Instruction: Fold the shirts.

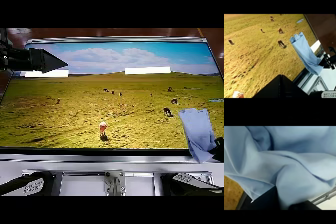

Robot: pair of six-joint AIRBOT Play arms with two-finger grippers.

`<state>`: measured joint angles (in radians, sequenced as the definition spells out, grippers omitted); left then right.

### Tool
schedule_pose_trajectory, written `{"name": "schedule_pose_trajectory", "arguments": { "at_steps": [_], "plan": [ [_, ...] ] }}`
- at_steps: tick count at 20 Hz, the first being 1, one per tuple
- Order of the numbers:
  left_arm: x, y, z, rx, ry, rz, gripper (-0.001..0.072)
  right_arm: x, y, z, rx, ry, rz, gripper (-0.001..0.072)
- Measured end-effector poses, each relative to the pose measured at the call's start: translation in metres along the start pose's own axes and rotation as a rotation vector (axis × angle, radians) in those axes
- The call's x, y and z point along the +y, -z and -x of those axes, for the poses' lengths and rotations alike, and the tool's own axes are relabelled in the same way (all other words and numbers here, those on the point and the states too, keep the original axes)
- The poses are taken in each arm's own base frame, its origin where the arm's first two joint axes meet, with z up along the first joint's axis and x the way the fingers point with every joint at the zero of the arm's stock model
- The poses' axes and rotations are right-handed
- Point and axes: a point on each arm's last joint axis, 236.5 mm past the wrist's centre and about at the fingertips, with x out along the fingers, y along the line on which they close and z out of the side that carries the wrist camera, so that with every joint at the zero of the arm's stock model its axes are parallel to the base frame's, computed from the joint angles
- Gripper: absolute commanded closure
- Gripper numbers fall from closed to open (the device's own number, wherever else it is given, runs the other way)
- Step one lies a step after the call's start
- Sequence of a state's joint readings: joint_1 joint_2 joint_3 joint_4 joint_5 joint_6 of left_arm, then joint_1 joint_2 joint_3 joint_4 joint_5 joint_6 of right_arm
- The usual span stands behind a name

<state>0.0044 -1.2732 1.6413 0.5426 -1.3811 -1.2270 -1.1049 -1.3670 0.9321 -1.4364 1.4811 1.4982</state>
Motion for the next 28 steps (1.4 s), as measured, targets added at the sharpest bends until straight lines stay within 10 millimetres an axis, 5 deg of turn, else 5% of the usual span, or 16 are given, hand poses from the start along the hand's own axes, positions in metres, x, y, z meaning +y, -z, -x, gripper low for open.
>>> {"name": "schedule_pose_trajectory", "arguments": {
  "at_steps": [1, 6, 8, 10, 13, 15, 16, 18, 21, 23, 28],
  "plan": [
    [0.000, 0.000, 0.000, 0.000, 0.001, 0.000, 0.0671, -0.004, 0.001, -0.004, -0.007, 0.011, -0.003, 0.0035],
    [0.001, -0.002, -0.002, -0.006, -0.001, 0.000, 0.0672, -0.011, 0.002, 0.017, -0.104, 0.055, 0.021, 0.0036],
    [0.005, -0.002, -0.002, -0.006, -0.013, -0.002, 0.0673, -0.019, -0.006, 0.052, -0.204, 0.110, 0.020, 0.0036],
    [0.018, 0.000, -0.003, 0.003, -0.068, -0.007, 0.0673, -0.016, -0.021, 0.111, -0.383, 0.141, 0.005, 0.0036],
    [0.057, 0.006, -0.012, 0.033, -0.241, 0.009, 0.0674, 0.045, -0.051, 0.224, -0.786, 0.067, 0.100, 0.0037],
    [0.086, 0.021, -0.025, 0.102, -0.378, -0.001, 0.0673, 0.125, -0.047, 0.280, -0.989, -0.034, 0.272, 0.0039],
    [0.100, 0.035, -0.036, 0.165, -0.445, -0.008, 0.0636, 0.166, -0.036, 0.290, -1.029, -0.079, 0.370, 0.0090],
    [0.126, 0.072, -0.054, 0.328, -0.572, -0.019, 0.0001, 0.237, -0.006, 0.259, -0.935, -0.080, 0.586, 0.0073],
    [0.155, 0.130, -0.064, 0.593, -0.713, -0.023, -0.0012, 0.274, 0.035, 0.169, -0.619, 0.084, 0.794, 0.0027],
    [0.162, 0.146, -0.062, 0.675, -0.766, -0.023, -0.0012, 0.281, 0.064, 0.124, -0.441, 0.186, 0.889, 0.0027],
    [0.167, 0.144, -0.060, 0.673, -0.812, -0.045, -0.0012, 0.298, 0.096, 0.087, -0.338, 0.271, 1.006, 0.0027]
  ]
}}
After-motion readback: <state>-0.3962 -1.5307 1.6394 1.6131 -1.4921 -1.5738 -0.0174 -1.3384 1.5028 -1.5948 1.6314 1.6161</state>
